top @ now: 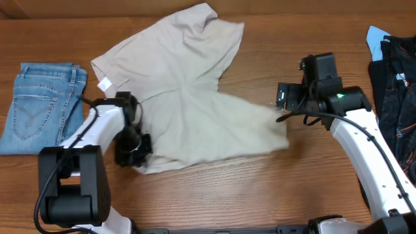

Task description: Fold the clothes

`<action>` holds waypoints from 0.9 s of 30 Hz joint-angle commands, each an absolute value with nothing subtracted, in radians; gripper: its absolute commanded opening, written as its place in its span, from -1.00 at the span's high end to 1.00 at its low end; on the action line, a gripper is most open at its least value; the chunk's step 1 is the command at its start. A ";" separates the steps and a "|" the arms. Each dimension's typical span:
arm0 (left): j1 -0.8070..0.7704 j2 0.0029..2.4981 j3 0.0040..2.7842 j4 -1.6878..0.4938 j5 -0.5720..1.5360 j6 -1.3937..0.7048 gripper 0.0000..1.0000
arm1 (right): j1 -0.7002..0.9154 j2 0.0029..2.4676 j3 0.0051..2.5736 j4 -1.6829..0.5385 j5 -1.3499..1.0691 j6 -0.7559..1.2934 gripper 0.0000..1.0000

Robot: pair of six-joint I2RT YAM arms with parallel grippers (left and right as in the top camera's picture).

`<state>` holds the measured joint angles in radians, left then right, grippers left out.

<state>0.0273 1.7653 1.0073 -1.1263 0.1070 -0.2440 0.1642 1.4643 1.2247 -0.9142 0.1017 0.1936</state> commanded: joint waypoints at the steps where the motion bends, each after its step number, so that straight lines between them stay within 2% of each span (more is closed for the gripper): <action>1: 0.112 1.752 0.999 -1.153 -0.095 -0.340 0.92 | 0.149 1.518 1.230 -0.921 -0.041 0.116 -1.00; 7: 0.225 1.752 0.999 -1.140 -0.066 -0.344 0.91 | 0.150 1.626 1.230 -0.982 -0.219 0.103 -1.00; 16: 0.226 1.752 0.999 -1.118 -0.047 -0.343 0.88 | 0.154 1.773 1.177 -1.068 -0.498 0.016 -1.00; 20: 0.226 1.752 0.999 -1.114 -0.047 -0.340 0.88 | 0.170 1.797 1.135 -1.052 -0.543 -0.001 -0.98; 23: 0.226 1.752 0.999 -1.112 -0.047 -0.340 0.87 | 0.180 1.797 1.112 -1.023 -0.545 -0.001 -0.81; 25: 0.226 1.752 0.999 -1.113 -0.047 -0.340 0.87 | 0.186 1.798 1.105 -1.002 -0.544 -0.001 -0.50; 27: 0.226 1.752 0.999 -1.114 -0.047 -0.340 0.87 | 0.186 1.798 1.101 -0.987 -0.539 0.000 -0.37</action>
<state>0.2291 1.7653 1.0065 -1.1183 -0.0353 -0.3168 0.1810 1.8038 1.1103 -1.0077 -0.5129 0.0177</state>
